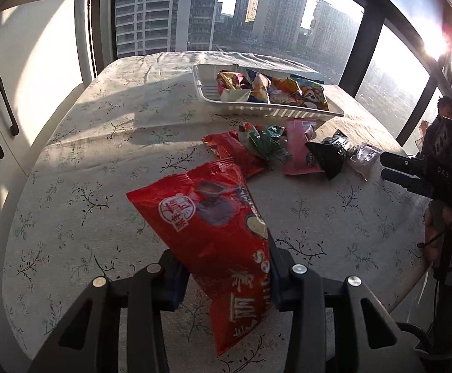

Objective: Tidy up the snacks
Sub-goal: 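Grasp the large red bag with the left gripper while the right gripper grasps the clear wrapped bar, then carry the red bag and clear bar over the tray and release them inside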

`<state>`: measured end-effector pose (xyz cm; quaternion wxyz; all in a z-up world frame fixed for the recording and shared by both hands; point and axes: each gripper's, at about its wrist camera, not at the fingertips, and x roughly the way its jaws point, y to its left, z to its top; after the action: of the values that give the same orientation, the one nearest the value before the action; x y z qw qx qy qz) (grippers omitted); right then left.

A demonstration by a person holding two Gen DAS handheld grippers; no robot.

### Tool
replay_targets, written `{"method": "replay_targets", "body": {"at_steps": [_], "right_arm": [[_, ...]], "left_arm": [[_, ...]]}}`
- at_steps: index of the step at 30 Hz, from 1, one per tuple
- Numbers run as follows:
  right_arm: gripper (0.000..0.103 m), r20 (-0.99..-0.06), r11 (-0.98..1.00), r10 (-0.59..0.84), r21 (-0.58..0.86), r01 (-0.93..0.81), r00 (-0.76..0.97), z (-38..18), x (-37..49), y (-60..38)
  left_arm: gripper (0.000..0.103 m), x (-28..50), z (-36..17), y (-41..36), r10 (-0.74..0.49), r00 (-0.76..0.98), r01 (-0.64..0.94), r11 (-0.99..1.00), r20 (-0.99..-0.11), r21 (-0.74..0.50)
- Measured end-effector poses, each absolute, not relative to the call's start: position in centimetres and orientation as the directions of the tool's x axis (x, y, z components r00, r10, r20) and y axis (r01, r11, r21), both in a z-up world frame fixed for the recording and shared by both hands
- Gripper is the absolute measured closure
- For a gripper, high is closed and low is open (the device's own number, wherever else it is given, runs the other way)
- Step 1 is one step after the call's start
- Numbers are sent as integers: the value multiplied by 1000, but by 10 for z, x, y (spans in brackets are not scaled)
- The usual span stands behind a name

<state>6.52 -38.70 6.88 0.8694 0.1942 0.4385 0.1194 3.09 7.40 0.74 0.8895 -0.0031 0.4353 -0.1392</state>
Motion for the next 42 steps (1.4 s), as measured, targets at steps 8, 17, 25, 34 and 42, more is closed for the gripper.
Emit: {"method": "replay_targets", "body": {"at_steps": [8, 17, 25, 34, 42], "right_arm": [[31, -804, 981, 172, 194, -22, 570, 70, 92, -363], [35, -830, 995, -31, -81, -65, 556, 61, 124, -328], [49, -831, 990, -29, -103, -101, 556, 62, 124, -328], [79, -832, 992, 7, -65, -110, 555, 67, 103, -344], [81, -799, 994, 99, 52, -96, 593, 73, 64, -359]], "left_arm": [[60, 36, 0, 74, -315, 573, 277, 943, -757, -183], [60, 36, -5, 76, -340, 572, 275, 937, -747, -215], [60, 36, -8, 74, -332, 576, 273, 940, -747, -207], [60, 36, -9, 71, -333, 574, 278, 938, -748, -205], [62, 34, -6, 68, -352, 566, 289, 932, -745, -221]]}}
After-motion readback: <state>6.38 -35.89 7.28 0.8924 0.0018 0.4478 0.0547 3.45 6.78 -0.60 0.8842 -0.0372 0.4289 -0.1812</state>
